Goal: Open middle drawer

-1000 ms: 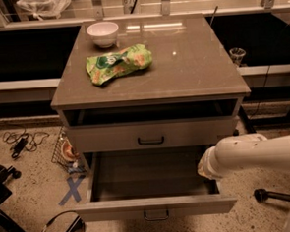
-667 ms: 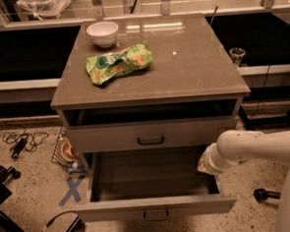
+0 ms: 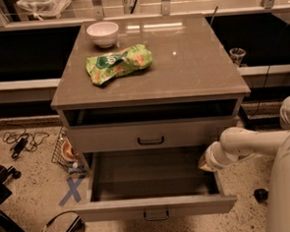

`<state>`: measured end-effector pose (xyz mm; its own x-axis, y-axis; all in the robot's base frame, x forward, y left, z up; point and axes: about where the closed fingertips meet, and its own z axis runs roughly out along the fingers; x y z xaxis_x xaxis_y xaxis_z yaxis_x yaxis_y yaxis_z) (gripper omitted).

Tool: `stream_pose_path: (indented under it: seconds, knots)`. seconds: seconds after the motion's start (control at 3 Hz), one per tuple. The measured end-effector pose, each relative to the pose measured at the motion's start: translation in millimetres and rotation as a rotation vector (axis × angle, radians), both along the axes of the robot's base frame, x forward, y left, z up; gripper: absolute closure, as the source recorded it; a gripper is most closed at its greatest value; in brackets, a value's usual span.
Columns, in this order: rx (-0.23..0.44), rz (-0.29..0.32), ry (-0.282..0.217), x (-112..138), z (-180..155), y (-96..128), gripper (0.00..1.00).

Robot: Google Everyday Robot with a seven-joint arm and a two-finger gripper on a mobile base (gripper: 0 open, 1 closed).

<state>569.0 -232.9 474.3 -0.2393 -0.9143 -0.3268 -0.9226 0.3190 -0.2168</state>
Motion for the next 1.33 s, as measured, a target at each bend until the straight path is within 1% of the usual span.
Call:
stream_pose_path:
  seconds: [0.33,0.67,1.0,1.33]
  knots:
    - [0.012,0.005,0.024,-5.0,-18.3,7.9,1.00]
    - [0.039,0.006,0.052,-15.6,-44.5,17.8,1.00]
    - [0.104,0.004,0.097,-51.9,-81.0,30.5,1.00]
    - [0.145,0.001,0.107,-81.3,-91.6,39.3,1.00]
